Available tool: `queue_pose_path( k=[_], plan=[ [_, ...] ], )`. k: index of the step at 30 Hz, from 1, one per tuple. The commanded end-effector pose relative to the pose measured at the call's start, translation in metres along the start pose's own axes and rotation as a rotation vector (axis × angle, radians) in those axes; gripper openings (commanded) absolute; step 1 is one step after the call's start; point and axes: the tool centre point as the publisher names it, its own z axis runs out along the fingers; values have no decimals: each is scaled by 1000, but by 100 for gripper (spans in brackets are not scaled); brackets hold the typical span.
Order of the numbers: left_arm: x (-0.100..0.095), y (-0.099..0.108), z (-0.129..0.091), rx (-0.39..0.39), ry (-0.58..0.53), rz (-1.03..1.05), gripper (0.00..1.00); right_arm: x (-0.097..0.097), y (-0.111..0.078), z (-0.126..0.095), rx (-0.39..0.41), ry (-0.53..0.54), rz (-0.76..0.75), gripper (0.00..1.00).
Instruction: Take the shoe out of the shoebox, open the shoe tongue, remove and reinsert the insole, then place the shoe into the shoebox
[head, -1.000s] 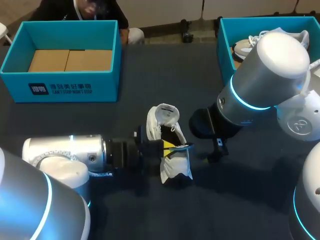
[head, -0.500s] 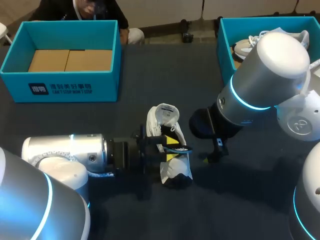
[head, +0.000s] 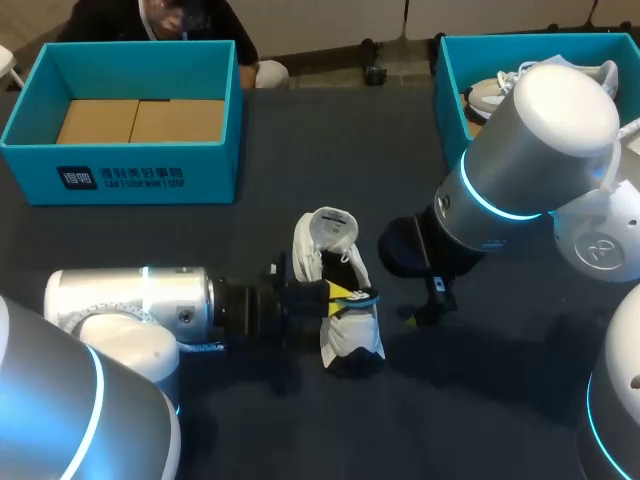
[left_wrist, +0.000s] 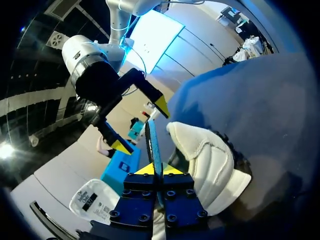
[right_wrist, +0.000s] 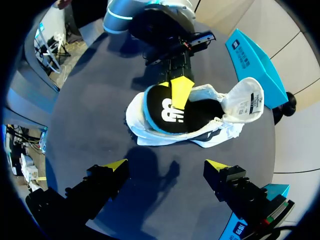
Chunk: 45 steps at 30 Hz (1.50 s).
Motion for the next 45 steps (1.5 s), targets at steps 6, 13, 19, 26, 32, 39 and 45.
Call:
queue_pose_path(
  k=[6,13,19,26,32,39,45],
  plan=[
    [-3,-8,-2,-7,-8,-6,36,1,-1,0,-2,-1,-1,100],
    [-11,-28,-1,20,-21,10,45,1,-1,0,-2,-1,-1,100],
    [-8,-29,4,39,-9,-4,14,1,-1,0,-2,-1,-1,100],
    [-2,-17,7,27,23,-19,0,1,-1,0,-2,-1,-1,100],
    [1,-6,4,14,23,-22,0,1,-1,0,-2,-1,-1,100],
    [5,2,1,-6,35,-34,0,1,-1,0,-2,-1,-1,100],
    [4,-2,-1,0,30,-41,22,1,-1,0,-2,-1,-1,100]
  ],
)
